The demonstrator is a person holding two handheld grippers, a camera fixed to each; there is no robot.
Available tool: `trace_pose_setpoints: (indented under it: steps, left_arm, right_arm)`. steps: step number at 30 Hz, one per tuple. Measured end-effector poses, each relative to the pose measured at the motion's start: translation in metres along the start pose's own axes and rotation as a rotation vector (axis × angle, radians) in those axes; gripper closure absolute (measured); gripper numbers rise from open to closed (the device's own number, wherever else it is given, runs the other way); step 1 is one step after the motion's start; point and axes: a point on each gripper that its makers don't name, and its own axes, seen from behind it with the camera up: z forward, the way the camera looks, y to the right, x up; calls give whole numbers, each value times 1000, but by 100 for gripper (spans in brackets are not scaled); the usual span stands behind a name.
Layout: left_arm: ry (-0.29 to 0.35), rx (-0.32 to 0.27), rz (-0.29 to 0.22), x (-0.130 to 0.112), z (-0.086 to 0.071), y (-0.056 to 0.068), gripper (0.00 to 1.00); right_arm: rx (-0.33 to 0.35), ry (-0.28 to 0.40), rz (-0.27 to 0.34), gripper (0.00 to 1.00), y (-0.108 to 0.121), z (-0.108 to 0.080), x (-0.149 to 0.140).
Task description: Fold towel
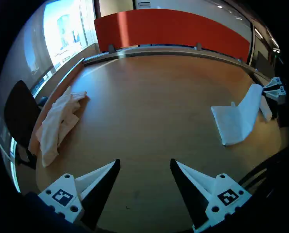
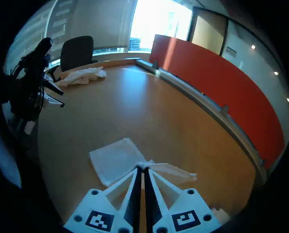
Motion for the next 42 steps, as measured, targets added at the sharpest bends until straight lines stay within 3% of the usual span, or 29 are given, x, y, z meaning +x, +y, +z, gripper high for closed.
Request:
trace_pose_setpoints:
  steps: [12,27,37,40,42]
  left_arm:
    - [0,18,-15,-6,-5,-15,5]
    - [-9,56,-51,-20,-14,-42,5]
    - [-17,64,-55,-26,-15,-46,5]
    - [-17,62,-52,-25,-14,-45,5]
    - [-16,61,-49,-24,-14,-45,5]
  right_arm:
    - [117,-10,-22,94,-45,38,11]
    - [239,-56,-12,94,-93,78,-2]
    - [248,-92,-18,93,-99,85,-17]
    - [240,-93,-16,81,-97,83,-18]
    - [232,-95,-17,62,-94,82,-19]
